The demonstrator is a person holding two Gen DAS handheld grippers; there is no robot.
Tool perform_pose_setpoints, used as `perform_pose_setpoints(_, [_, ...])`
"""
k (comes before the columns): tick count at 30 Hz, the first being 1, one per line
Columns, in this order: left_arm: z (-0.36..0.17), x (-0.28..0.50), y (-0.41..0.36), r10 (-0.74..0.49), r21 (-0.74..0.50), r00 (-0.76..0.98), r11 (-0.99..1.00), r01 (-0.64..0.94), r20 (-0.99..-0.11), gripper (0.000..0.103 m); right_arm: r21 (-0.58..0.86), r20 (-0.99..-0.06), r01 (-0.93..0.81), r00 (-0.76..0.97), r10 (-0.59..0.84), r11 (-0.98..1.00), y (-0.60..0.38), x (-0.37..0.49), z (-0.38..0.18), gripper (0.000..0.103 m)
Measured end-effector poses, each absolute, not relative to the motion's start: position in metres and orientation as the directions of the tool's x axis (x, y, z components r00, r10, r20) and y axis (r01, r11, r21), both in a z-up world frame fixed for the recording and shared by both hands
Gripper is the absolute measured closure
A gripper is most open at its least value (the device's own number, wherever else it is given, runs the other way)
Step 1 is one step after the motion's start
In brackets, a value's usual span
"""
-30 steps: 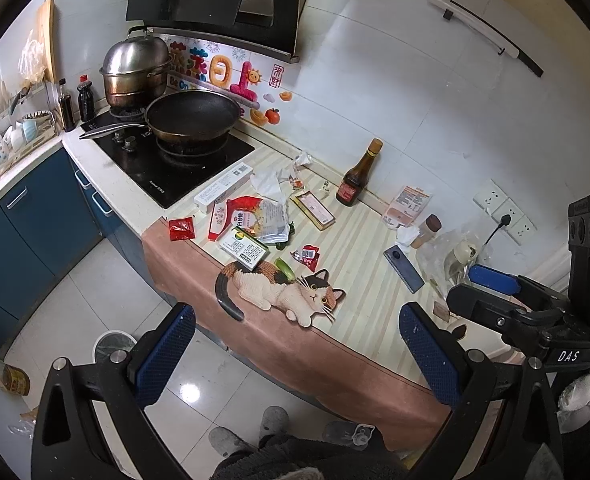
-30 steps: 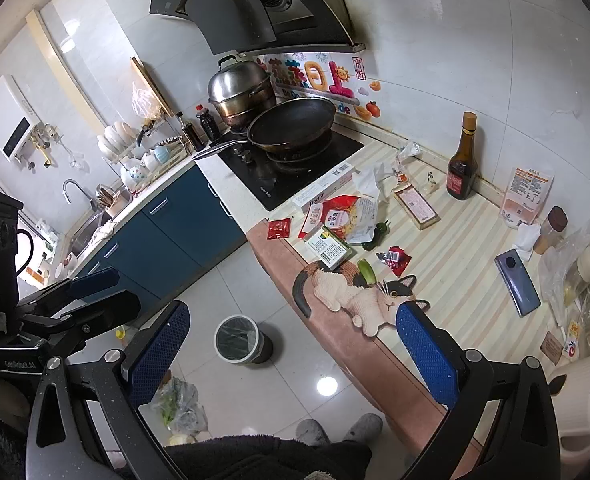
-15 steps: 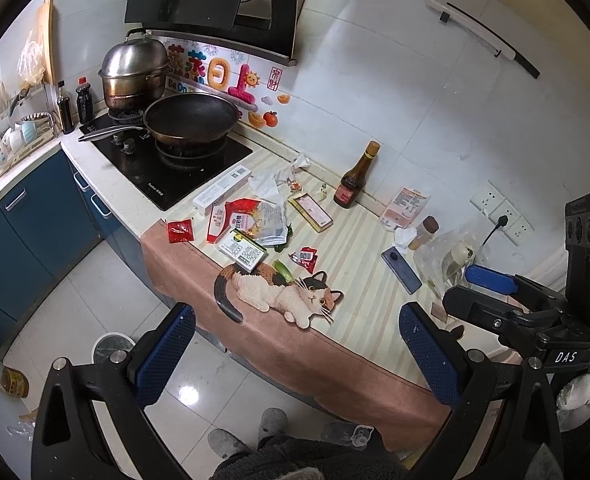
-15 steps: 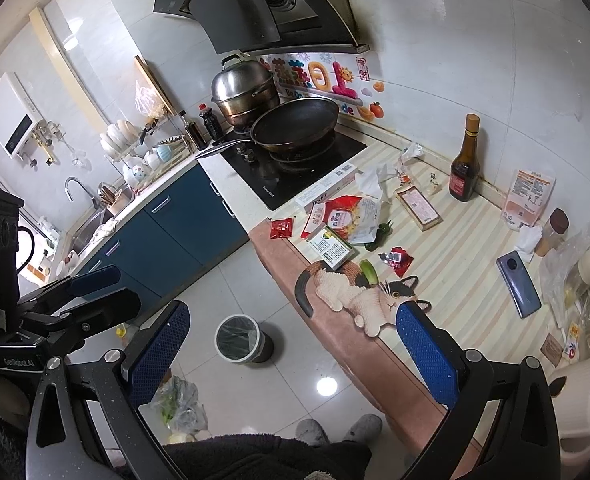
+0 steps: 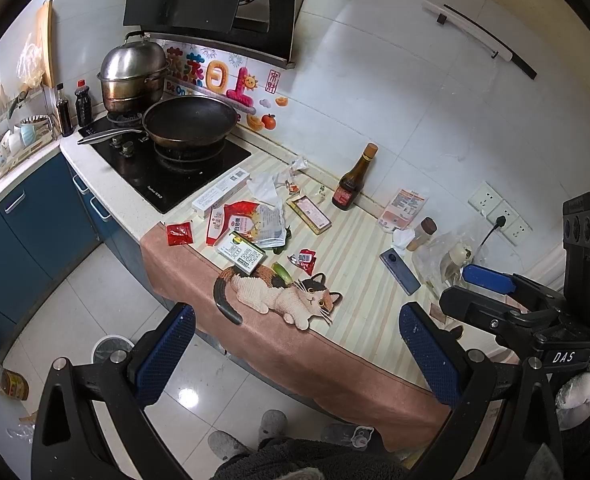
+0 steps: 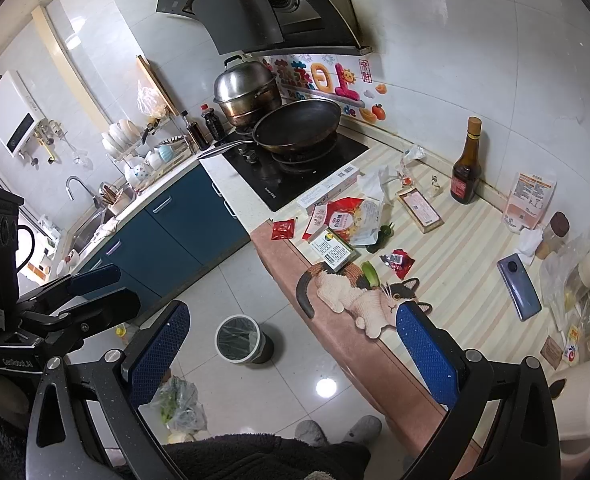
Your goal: Collect trash
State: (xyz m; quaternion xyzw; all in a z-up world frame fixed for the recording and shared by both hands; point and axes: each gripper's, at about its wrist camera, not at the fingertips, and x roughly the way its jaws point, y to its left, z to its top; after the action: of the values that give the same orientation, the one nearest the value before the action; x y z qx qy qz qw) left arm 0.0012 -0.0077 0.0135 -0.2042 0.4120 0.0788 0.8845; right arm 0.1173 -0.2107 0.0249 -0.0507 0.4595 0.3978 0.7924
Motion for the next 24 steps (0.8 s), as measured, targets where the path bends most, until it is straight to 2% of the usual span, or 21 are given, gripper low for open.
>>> perform_pose_setpoints(7, [0.016, 0.002, -0.007, -0.009, -0.279, 0.645, 0.906, -0.318, -0.764, 0.000, 0.287, -0.767, -0.674, 0.263, 0.585, 0.680, -0.212, 0.117, 0.024, 0.000])
perform_pose_setpoints(9, [0.016, 0.006, -0.005, 0.090, -0.193, 0.624, 0.908, -0.371, -0.776, 0.000, 0.283, -0.769, -0.653, 0.284, 0.573, 0.703, -0.210, 0.116, 0.025, 0.000])
perform_pose_setpoints(12, [0.002, 0.023, 0.005, 0.301, 0.005, 0.548, 0.879, -0.476, -0.781, 0.000, 0.246, -0.787, -0.586, 0.344, 0.512, 0.772, -0.207, 0.125, 0.016, 0.000])
perform_pose_setpoints(15, [-0.031, 0.045, 0.025, 0.370, 0.090, 0.466, 0.850, -0.519, -0.804, 0.000, 0.226, -0.808, -0.504, 0.381, 0.450, 0.834, -0.203, 0.140, -0.005, 0.000])
perform_pose_setpoints(19, [-0.093, 0.075, 0.063, 0.373, 0.135, 0.343, 0.822, -0.554, -0.862, 0.000, 0.212, -0.835, -0.411, 0.396, 0.383, 0.887, -0.195, 0.169, -0.055, 0.000])
perform_pose_setpoints(24, [-0.171, 0.121, 0.094, 0.254, 0.086, 0.203, 0.799, -0.596, -0.946, 0.000, 0.157, -0.896, -0.314, 0.354, 0.269, 0.936, -0.181, 0.225, -0.135, 0.000])
